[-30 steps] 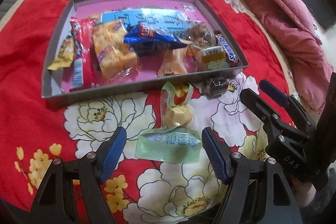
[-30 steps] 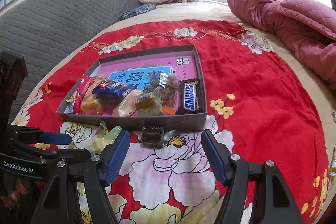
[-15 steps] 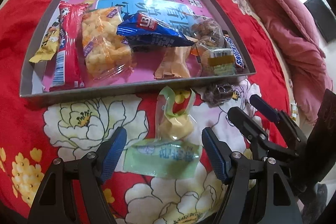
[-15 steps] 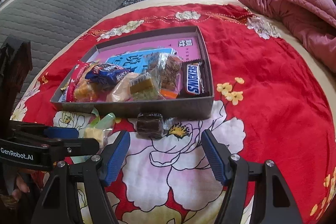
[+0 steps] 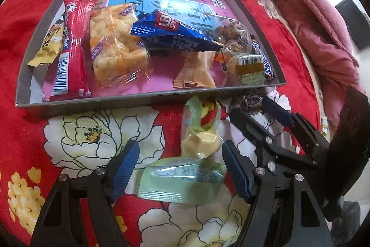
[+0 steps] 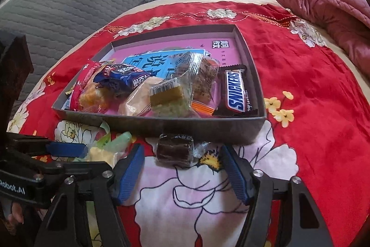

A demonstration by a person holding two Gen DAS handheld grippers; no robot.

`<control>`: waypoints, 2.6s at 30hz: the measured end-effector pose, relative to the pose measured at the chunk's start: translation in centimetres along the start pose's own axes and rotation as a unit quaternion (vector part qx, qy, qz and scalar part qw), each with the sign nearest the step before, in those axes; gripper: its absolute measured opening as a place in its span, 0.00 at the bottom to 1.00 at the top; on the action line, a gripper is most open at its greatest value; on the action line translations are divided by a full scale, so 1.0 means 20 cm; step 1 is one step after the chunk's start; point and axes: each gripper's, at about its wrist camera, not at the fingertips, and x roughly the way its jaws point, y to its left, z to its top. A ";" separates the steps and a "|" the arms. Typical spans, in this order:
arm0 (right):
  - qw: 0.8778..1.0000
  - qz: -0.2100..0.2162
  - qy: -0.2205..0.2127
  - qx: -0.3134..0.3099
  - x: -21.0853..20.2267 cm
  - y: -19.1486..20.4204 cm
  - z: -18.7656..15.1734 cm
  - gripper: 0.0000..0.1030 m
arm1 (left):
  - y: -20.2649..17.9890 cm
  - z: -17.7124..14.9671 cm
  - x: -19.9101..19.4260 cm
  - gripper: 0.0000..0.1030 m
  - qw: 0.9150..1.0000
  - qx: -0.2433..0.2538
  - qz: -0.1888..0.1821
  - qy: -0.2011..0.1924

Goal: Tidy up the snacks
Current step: 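Grasp the green-and-yellow bag with the left tool while the right tool grasps the chocolate piece, then carry the green-and-yellow bag and chocolate piece over the tray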

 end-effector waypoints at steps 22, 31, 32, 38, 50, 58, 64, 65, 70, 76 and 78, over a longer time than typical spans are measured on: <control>0.996 0.034 -0.009 0.078 -0.10 -0.15 -0.02 0.38 | -0.11 -0.03 -0.04 0.48 0.999 0.041 0.022 -0.022; 0.994 0.055 -0.039 0.091 -0.21 -0.14 -0.02 0.38 | -0.03 -0.05 -0.21 0.47 0.998 0.033 0.013 -0.048; 0.993 0.057 -0.045 0.090 -0.22 -0.14 -0.01 0.38 | -0.01 -0.05 -0.25 0.47 0.998 0.026 0.011 -0.056; 0.990 0.068 -0.081 0.091 -0.27 -0.14 0.03 0.38 | 0.04 0.02 -0.39 0.47 0.994 0.013 0.015 -0.104; 0.986 0.062 -0.117 0.097 -0.28 -0.19 0.11 0.38 | 0.02 0.23 -0.42 0.47 0.984 -0.009 0.020 -0.176; 0.987 0.053 -0.129 0.082 -0.24 -0.19 0.16 0.38 | -0.01 0.29 -0.31 0.47 0.981 -0.010 0.028 -0.192; 0.989 0.036 -0.126 0.061 -0.20 -0.17 0.18 0.38 | -0.04 0.29 -0.25 0.47 0.981 0.003 0.035 -0.188; 0.990 0.031 -0.124 0.057 -0.19 -0.17 0.18 0.38 | -0.04 0.29 -0.24 0.47 0.982 0.004 0.037 -0.187; 0.993 0.024 -0.109 0.044 -0.14 -0.15 0.18 0.38 | -0.03 0.28 -0.22 0.47 0.982 0.003 0.042 -0.185; 0.994 0.020 -0.095 0.040 -0.10 -0.15 0.17 0.38 | -0.04 0.27 -0.21 0.48 0.982 0.015 0.047 -0.185; 0.994 0.020 -0.094 0.041 -0.10 -0.15 0.16 0.38 | -0.05 0.27 -0.21 0.48 0.982 0.017 0.048 -0.184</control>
